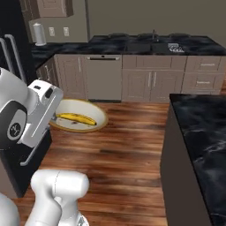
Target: Pick the banana from the cabinet and place it in the bowl. Then pick the bowl and place it in the sink. Then turn on the sink facuet.
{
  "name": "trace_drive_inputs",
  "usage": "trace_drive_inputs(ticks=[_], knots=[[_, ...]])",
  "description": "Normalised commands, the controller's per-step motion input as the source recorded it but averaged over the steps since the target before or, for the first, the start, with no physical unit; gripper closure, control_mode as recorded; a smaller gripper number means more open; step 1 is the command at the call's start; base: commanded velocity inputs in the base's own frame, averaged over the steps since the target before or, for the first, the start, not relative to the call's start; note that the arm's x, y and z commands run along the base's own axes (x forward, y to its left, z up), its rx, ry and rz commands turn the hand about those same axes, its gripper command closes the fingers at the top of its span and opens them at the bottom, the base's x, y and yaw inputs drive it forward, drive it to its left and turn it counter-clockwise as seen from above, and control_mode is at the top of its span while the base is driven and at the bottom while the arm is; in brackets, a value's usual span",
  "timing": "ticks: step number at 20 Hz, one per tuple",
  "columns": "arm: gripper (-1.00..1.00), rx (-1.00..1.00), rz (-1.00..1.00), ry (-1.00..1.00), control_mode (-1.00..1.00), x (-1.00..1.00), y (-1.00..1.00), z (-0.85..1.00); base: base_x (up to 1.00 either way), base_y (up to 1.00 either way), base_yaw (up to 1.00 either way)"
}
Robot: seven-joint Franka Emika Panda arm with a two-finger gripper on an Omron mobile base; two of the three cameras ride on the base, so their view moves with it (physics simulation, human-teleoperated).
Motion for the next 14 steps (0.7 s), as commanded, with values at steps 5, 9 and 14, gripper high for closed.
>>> trace_drive_inputs(ticks=[5, 9, 14], knots=[[1.00, 0.00, 0.00, 0.00, 1.00, 0.00, 0.00, 0.00, 1.00, 0.00, 0.18], [1.00, 0.00, 0.00, 0.00, 1.00, 0.00, 0.00, 0.00, 1.00, 0.00, 0.21], [1.00, 0.00, 0.00, 0.00, 1.00, 0.00, 0.00, 0.00, 1.00, -0.01, 0.23]])
